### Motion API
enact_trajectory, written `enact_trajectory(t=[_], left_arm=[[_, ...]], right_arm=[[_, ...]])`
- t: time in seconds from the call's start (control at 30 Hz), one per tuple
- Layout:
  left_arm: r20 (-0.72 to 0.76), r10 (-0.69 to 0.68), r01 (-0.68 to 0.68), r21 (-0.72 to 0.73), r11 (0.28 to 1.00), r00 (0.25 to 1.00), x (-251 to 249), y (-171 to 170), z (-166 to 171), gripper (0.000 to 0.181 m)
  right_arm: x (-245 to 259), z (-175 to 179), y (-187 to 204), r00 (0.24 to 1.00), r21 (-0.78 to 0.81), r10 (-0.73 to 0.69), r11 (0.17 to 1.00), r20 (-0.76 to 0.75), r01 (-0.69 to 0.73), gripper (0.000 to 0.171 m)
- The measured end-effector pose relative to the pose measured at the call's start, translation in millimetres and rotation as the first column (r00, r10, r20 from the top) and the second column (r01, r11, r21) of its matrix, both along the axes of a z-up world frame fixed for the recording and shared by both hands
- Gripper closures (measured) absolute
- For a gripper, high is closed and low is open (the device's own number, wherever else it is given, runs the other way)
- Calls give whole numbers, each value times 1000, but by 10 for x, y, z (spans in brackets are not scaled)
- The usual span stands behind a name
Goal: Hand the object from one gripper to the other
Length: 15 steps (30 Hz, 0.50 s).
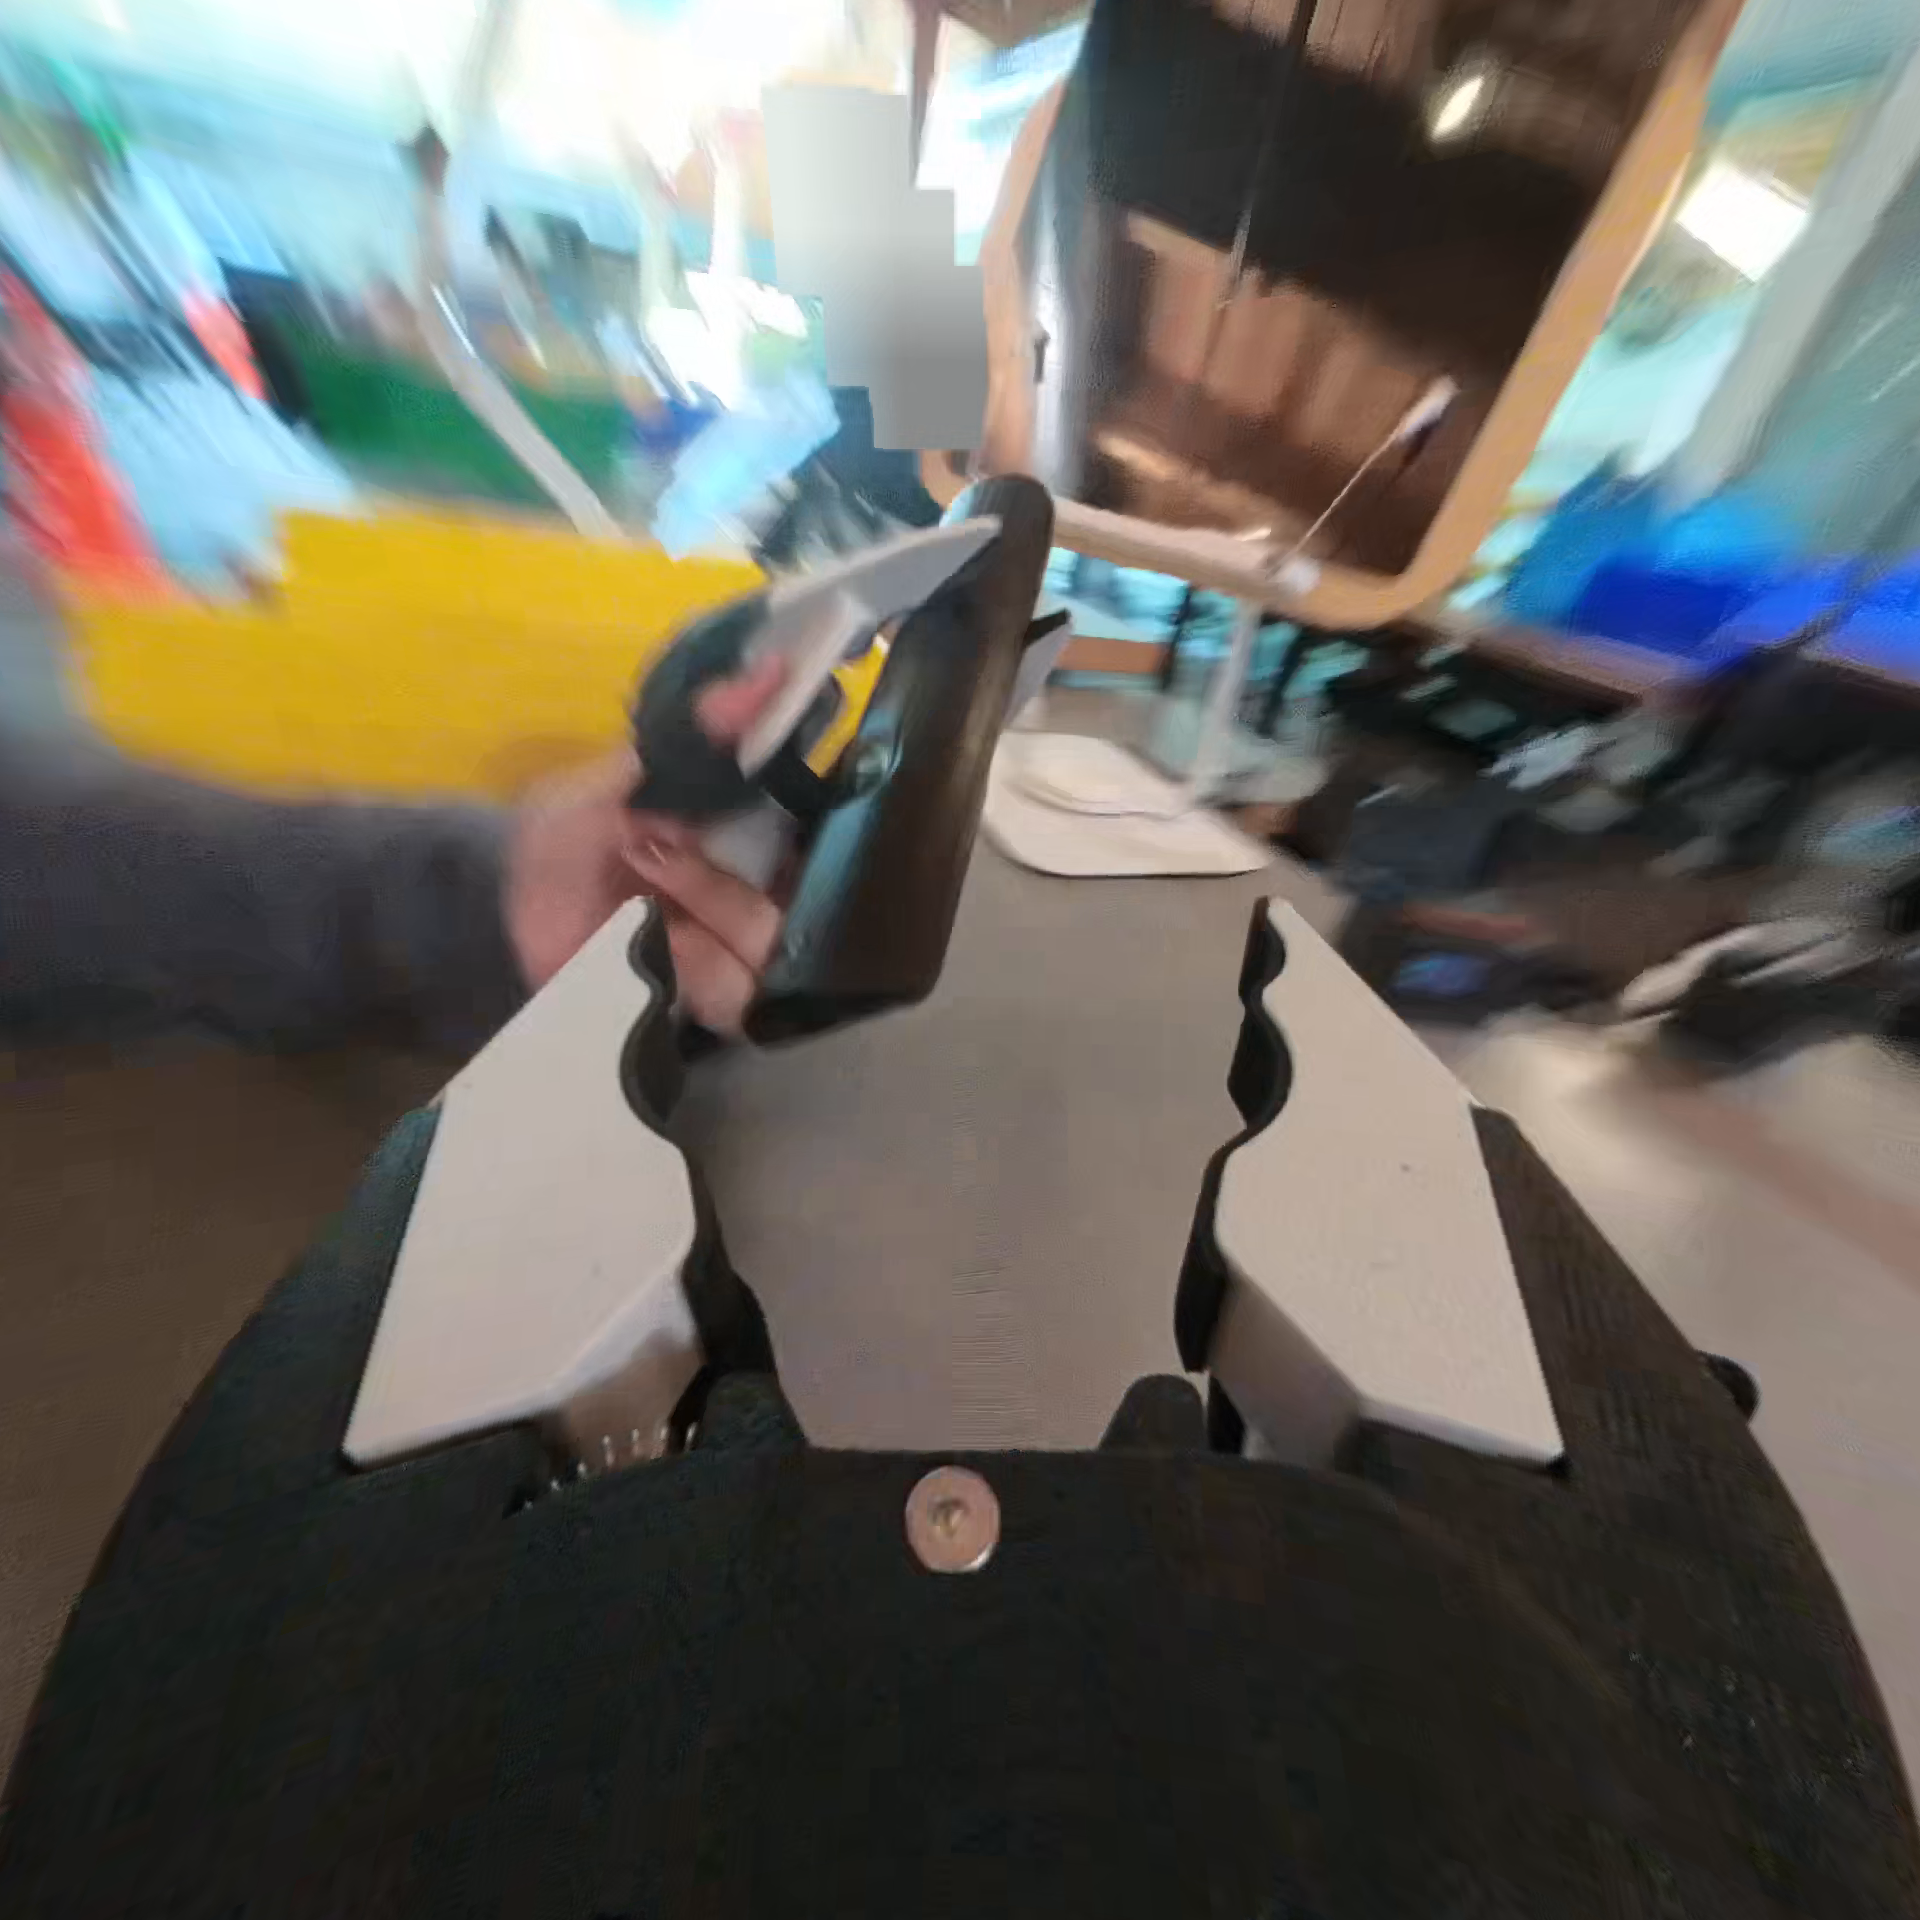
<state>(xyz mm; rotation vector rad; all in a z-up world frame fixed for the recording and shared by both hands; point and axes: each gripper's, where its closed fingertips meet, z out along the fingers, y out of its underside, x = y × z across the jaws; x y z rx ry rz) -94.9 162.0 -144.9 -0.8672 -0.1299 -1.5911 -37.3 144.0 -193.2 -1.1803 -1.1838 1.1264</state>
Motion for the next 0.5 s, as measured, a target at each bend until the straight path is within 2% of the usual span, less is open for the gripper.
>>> enact_trajectory(t=[0.03, 0.07, 0.1, 0.17, 0.2, 0.27, 0.3, 0.33, 0.43, 0.47, 0.5], left_arm=[[-22, 3, -2, 23, 1000, 1000, 26, -25, 17, 161], [-43, -3, 5, 45, 999, 999, 64, -53, 36, 161], [-78, -11, 16, 64, 998, 997, 119, -77, 49, 161], [-201, -7, 31, 115, 993, 980, 274, -139, 56, 161], [-273, 3, 39, 147, 988, 962, 361, -180, 58, 160], [-387, 34, 56, 219, 974, 921, 508, -281, 73, 160], [-420, 42, 69, 244, 967, 906, 563, -326, 85, 160], [-441, 45, 80, 260, 962, 896, 601, -362, 97, 160], [-450, 54, 59, 234, 970, 891, 572, -349, 120, 158], [-453, 63, 38, 210, 977, 889, 542, -315, 116, 148], [-449, 66, 21, 185, 983, 891, 501, -281, 124, 122]], right_arm=[[-1, 15, -9, 997, -196, 74, 977, -37, -79, 64], [-8, -11, -12, 990, -355, 132, 924, -49, -141, 73], [-21, -67, -35, 981, -475, 189, 860, -42, -186, 74], [-35, -169, -207, 944, -613, 330, 740, -26, -276, 83], [-47, -217, -281, 928, -636, 372, 715, -6, -291, 83], [-65, -306, -397, 911, -592, 408, 749, 61, -296, 103], [-63, -335, -437, 906, -548, 412, 782, 97, -297, 119], [-53, -340, -468, 903, -495, 412, 814, 121, -305, 145], [-9, -279, -429, 925, -333, 345, 901, 162, -278, 148], [9, -268, -362, 939, -263, 293, 934, 181, -241, 148], [34, -260, -278, 953, -169, 227, 966, 201, -195, 148]])
